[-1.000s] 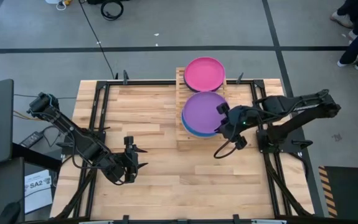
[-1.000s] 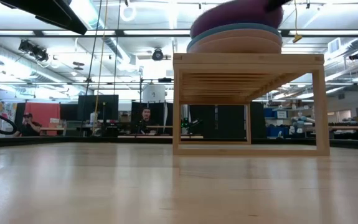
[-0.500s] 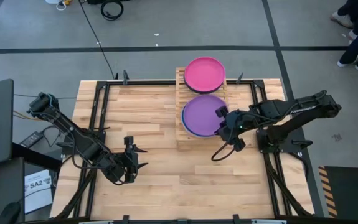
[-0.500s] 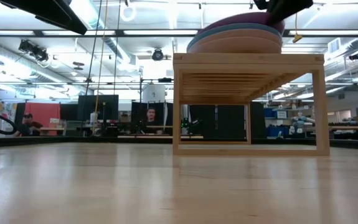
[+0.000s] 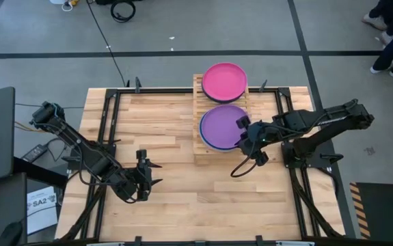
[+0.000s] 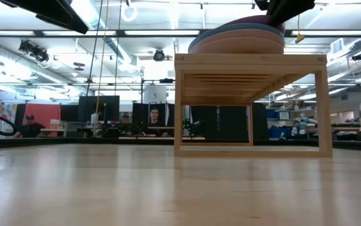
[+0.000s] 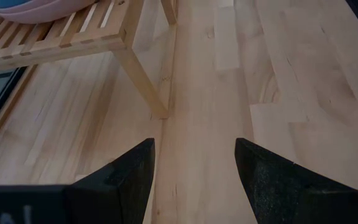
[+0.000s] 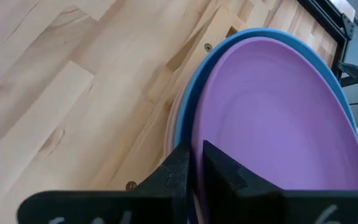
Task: Place and stack plates onto a shelf
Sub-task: Stack the violet plate on top of the blue plate
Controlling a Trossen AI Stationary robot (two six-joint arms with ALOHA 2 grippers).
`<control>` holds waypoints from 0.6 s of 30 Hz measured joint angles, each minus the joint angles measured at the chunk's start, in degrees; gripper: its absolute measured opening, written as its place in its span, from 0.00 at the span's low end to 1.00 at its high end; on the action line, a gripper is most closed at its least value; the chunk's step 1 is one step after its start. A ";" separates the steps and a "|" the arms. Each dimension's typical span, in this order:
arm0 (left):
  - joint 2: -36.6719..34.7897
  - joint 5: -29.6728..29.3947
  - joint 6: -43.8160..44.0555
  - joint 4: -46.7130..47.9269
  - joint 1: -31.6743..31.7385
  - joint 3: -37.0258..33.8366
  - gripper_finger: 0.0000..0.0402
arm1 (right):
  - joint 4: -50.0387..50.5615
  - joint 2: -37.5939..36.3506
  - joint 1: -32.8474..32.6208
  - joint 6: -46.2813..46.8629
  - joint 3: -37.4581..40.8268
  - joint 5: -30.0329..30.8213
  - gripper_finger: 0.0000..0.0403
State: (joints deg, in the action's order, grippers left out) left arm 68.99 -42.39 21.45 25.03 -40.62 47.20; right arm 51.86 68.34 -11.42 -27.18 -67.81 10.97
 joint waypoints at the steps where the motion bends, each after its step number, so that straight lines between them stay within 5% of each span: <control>1: 0.00 0.00 0.02 -0.24 0.02 0.00 0.57 | 0.00 0.05 0.00 0.00 0.00 -0.01 0.10; 18: 0.02 0.00 0.37 -1.04 0.02 0.02 0.57 | -1.70 0.07 0.06 0.02 0.00 1.41 0.23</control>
State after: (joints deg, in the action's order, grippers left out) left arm 69.01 -42.39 21.82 23.99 -40.60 47.22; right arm 50.16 68.40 -11.36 -27.16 -67.81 12.38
